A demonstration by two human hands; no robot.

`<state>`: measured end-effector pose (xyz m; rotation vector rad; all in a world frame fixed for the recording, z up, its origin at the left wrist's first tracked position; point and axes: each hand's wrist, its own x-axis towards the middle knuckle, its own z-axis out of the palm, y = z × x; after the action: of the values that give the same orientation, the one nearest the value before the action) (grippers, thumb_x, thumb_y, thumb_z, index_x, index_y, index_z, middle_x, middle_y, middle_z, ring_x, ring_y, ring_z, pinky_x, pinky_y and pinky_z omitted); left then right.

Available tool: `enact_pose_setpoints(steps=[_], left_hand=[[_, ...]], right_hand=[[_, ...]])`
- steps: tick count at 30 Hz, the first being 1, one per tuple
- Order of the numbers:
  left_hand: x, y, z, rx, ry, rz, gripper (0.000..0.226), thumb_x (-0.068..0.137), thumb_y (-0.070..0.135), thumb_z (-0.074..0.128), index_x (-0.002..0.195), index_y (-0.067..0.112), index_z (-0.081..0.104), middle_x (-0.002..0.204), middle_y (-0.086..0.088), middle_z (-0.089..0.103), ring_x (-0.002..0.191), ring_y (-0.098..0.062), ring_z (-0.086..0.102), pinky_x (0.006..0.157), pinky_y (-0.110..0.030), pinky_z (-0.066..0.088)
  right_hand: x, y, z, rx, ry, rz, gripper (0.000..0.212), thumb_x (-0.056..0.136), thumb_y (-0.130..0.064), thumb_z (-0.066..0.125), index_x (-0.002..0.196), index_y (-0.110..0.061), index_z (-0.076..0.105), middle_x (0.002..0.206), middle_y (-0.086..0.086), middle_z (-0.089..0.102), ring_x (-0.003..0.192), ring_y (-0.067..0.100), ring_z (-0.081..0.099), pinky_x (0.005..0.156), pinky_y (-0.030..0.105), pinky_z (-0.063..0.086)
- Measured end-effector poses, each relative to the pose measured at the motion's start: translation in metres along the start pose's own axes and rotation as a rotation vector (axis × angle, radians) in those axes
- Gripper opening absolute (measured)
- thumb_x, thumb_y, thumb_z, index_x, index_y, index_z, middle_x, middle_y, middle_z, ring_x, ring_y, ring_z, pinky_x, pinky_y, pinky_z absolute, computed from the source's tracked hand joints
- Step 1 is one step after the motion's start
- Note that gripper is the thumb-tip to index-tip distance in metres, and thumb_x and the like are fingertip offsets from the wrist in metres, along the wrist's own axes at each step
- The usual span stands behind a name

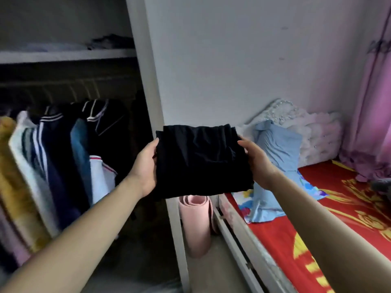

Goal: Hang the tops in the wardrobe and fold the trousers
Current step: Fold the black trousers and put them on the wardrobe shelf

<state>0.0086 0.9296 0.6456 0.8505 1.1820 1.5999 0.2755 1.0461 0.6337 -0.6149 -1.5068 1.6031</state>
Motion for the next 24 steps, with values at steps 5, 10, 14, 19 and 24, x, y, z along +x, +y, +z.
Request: enact_pose_setpoints(steps=[5, 10, 14, 19, 24], left_hand=[[-0.046, 0.088, -0.109, -0.027, 0.070, 0.095, 0.045, 0.094, 0.053, 0.051, 0.118, 0.021, 0.069, 0.097, -0.001, 0.076, 0.085, -0.020, 0.074, 0.061, -0.030, 0.058], [-0.072, 0.184, -0.177, 0.016, 0.138, 0.240, 0.039, 0.093, 0.053, 0.054, 0.096, 0.024, 0.080, 0.096, -0.001, 0.077, 0.084, -0.020, 0.075, 0.059, -0.031, 0.059], [-0.073, 0.252, -0.211, 0.052, 0.134, 0.375, 0.038, 0.091, 0.054, 0.055, 0.090, 0.027, 0.082, 0.093, -0.001, 0.077, 0.084, -0.019, 0.075, 0.059, -0.033, 0.060], [-0.048, 0.313, -0.248, 0.083, 0.121, 0.463, 0.040, 0.087, 0.058, 0.056, 0.086, 0.027, 0.082, 0.093, -0.002, 0.077, 0.083, -0.020, 0.075, 0.056, -0.032, 0.059], [0.010, 0.368, -0.276, 0.127, 0.175, 0.564, 0.040, 0.083, 0.058, 0.061, 0.082, 0.024, 0.082, 0.092, -0.004, 0.077, 0.080, -0.023, 0.075, 0.055, -0.034, 0.059]], right_hand=[[0.024, -0.022, 0.141, -0.122, -0.155, -0.080, 0.035, 0.093, -0.037, 0.049, 0.124, -0.036, 0.066, 0.128, 0.000, 0.068, 0.119, 0.017, 0.064, 0.096, 0.032, 0.047], [0.059, -0.068, 0.253, -0.178, -0.236, -0.175, 0.044, 0.088, -0.044, 0.056, 0.131, -0.039, 0.060, 0.130, -0.002, 0.067, 0.117, 0.016, 0.065, 0.095, 0.030, 0.051], [0.094, -0.110, 0.317, -0.211, -0.244, -0.230, 0.075, 0.079, -0.050, 0.061, 0.149, -0.034, 0.041, 0.148, 0.001, 0.051, 0.133, 0.022, 0.051, 0.117, 0.045, 0.036], [0.143, -0.157, 0.372, -0.246, -0.277, -0.323, 0.060, 0.082, -0.048, 0.060, 0.140, -0.031, 0.052, 0.139, 0.005, 0.058, 0.128, 0.027, 0.055, 0.113, 0.052, 0.039], [0.222, -0.192, 0.405, -0.282, -0.341, -0.451, 0.030, 0.089, -0.042, 0.055, 0.109, -0.022, 0.064, 0.116, 0.012, 0.066, 0.111, 0.030, 0.064, 0.096, 0.045, 0.051]])
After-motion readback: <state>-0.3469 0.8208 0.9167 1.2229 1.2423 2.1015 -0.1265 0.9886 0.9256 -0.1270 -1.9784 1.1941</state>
